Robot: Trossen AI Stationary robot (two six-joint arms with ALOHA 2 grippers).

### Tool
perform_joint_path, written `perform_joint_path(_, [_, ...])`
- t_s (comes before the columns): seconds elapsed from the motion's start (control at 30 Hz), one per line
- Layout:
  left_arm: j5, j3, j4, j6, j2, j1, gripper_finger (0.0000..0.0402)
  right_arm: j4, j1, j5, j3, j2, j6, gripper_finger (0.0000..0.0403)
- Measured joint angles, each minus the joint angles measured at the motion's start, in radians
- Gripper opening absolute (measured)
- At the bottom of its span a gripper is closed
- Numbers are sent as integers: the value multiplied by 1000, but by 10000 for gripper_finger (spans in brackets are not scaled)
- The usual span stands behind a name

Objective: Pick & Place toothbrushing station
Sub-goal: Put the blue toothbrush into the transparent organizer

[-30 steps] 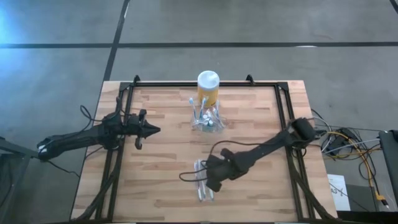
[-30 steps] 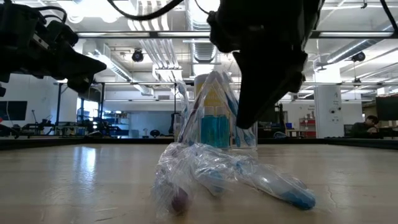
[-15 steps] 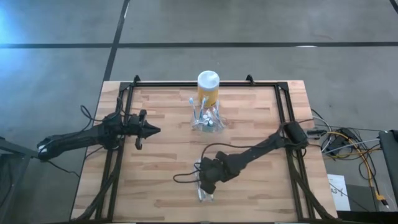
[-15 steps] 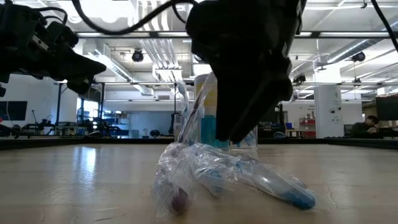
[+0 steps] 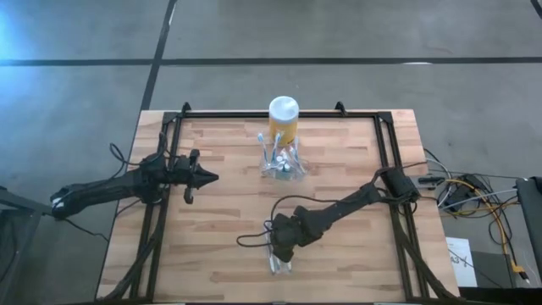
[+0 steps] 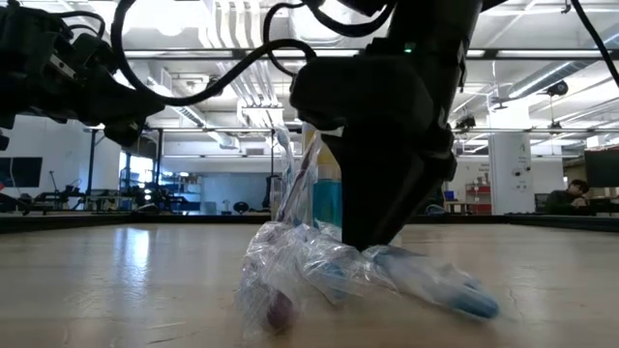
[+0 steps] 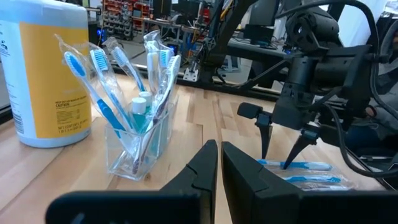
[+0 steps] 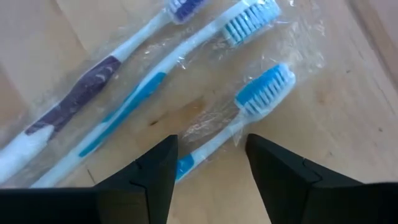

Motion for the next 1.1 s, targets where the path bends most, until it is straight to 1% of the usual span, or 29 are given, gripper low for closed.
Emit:
perform_joint_path(0.13, [0, 0, 0, -1, 0, 0, 25, -3, -2, -11, -12, 8, -58, 184])
perform_joint_path(0.23, [0, 0, 1, -1, 0, 0, 25, -4, -4, -22, -22, 7, -97, 163])
perform_joint_path(0.33, [0, 0, 1, -1, 0, 0, 25, -19, -4, -23, -23, 8, -123, 126])
perform_joint_path(0.5, [0, 0, 1, -1, 0, 0, 25, -34, -4, -23, -26, 8, -160, 46])
perform_joint_path(0.57, [0, 0, 1, -1, 0, 0, 25, -37, -4, -19, -26, 5, -177, 20])
perform_joint_path(0.7, [0, 0, 1, -2, 0, 0, 25, -44, -3, -5, -28, -12, -183, 15])
perform_joint_path(0.8, [0, 0, 1, 1, 0, 0, 25, -94, 0, 24, -34, -38, -184, 14])
perform_joint_path(0.93, [0, 0, 5, 29, 0, 0, 25, -149, 15, 108, -37, -101, -200, 13])
perform_joint_path(1.0, [-2, 0, 38, 29, 2, 0, 25, -123, 26, 163, -37, -159, -239, 13])
perform_joint_path(1.1, [-12, -1, 154, 3, 4, -1, 25, -5, 42, 244, -35, -241, -336, 12])
